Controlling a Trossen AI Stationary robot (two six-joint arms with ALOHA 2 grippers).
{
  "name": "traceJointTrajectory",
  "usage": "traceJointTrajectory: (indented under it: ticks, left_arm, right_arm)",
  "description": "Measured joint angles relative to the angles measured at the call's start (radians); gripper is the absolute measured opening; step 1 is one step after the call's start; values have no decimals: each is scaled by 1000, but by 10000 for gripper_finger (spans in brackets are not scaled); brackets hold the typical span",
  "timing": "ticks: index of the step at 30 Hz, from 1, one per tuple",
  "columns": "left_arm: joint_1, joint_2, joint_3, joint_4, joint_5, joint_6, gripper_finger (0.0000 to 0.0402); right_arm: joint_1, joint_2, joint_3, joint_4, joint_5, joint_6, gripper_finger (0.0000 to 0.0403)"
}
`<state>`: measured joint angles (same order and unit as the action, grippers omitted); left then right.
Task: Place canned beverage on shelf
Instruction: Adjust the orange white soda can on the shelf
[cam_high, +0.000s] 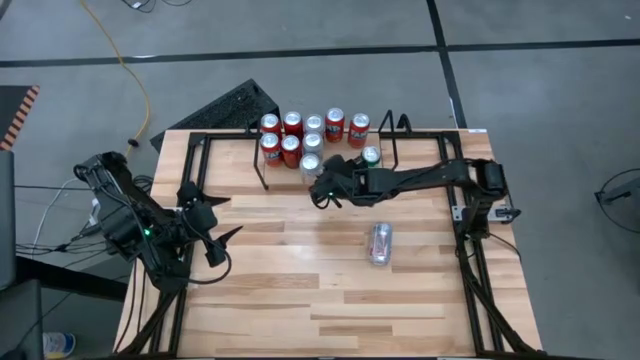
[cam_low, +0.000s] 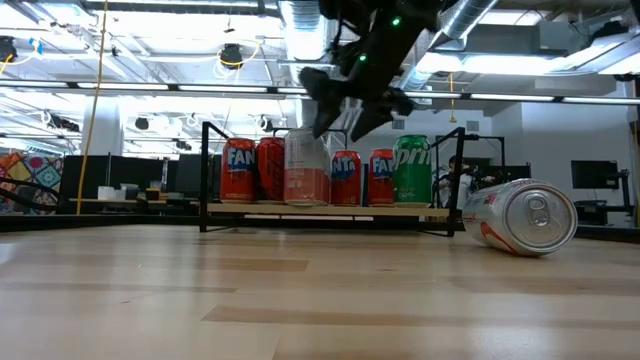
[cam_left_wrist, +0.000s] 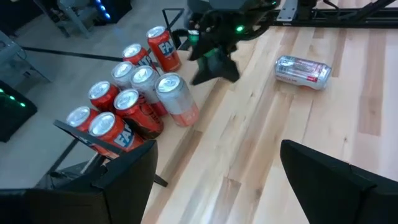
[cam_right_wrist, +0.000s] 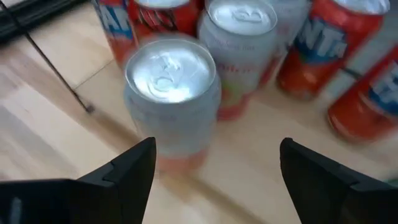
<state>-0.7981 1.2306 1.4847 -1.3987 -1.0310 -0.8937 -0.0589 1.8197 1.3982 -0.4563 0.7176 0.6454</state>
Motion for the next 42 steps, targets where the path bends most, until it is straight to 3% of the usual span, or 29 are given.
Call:
traceJointTrajectory:
  ticks: [8, 17, 22, 26, 32, 36, 38, 42]
  left_arm:
    - [-1, 6, -114, 20, -156, -4, 325]
    - [27, 6, -299, 30, -295, -308, 325]
    - [52, 6, -363, 63, -301, -338, 325]
    - [45, -1, -364, 158, -255, -241, 325]
    - [12, -55, -362, 451, -170, 114, 325]
    - [6, -93, -361, 535, -113, 248, 325]
    - [4, -100, -361, 518, -100, 251, 325]
    - [4, -107, -361, 486, -101, 227, 325]
  right_arm:
    - [46, -115, -1, -127, -9, 1, 317]
    - [188, -331, 0, -191, 10, -69, 317]
    - [259, -332, -3, -188, 88, -132, 317]
    - [253, -290, -2, -104, 72, -292, 315]
    - [153, -125, 1, 220, -105, -708, 307]
    - [84, -52, 18, 283, -189, -943, 306]
    - [48, -22, 34, 287, -242, -983, 306]
    - [-22, 33, 112, 328, -270, -901, 306]
